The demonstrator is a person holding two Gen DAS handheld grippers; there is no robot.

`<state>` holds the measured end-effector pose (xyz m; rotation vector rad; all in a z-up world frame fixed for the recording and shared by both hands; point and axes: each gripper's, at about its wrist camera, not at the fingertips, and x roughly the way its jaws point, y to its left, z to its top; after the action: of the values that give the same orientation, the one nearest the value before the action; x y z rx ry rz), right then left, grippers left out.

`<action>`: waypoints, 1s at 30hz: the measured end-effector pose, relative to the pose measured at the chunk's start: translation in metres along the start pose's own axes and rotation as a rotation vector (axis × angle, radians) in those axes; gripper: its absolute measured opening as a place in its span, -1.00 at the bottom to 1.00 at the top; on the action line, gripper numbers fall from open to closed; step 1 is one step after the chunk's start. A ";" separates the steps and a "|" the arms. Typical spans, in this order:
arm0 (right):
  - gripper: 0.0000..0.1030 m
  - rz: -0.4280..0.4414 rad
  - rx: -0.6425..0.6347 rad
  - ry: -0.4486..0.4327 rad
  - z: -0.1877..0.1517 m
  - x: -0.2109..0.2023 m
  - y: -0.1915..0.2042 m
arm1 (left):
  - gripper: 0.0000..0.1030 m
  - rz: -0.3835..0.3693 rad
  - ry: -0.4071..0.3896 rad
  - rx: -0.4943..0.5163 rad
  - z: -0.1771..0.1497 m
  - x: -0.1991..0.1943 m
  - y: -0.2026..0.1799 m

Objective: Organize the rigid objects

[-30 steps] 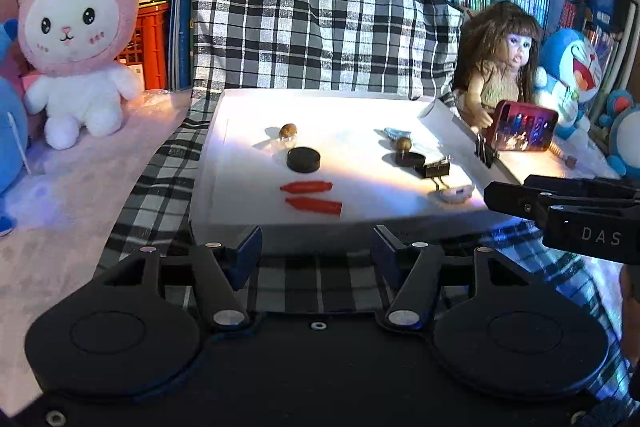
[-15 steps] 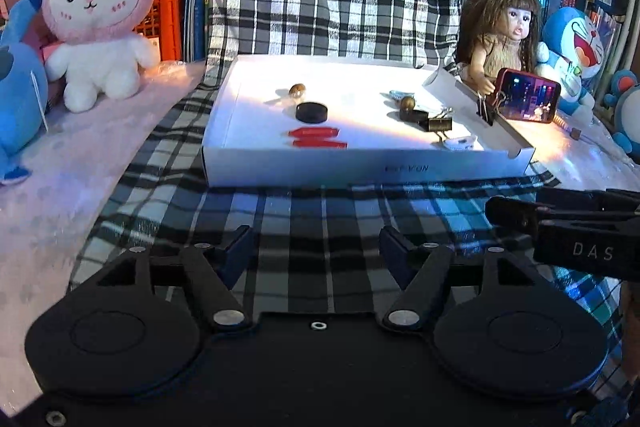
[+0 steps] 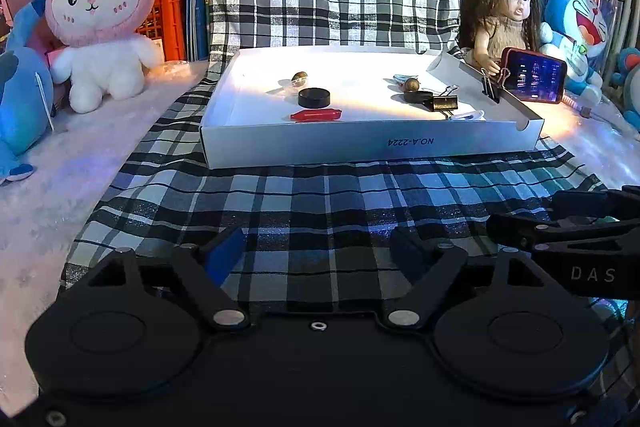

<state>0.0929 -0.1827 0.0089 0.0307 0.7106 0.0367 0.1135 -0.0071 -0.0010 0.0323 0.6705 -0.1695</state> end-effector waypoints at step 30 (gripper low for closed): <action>1.00 -0.046 0.001 0.031 -0.001 0.006 0.001 | 0.98 0.067 0.033 -0.022 0.001 0.009 0.007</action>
<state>0.0966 -0.1810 0.0039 0.0149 0.7423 -0.0077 0.1220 -0.0020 -0.0054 0.0361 0.7035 -0.0975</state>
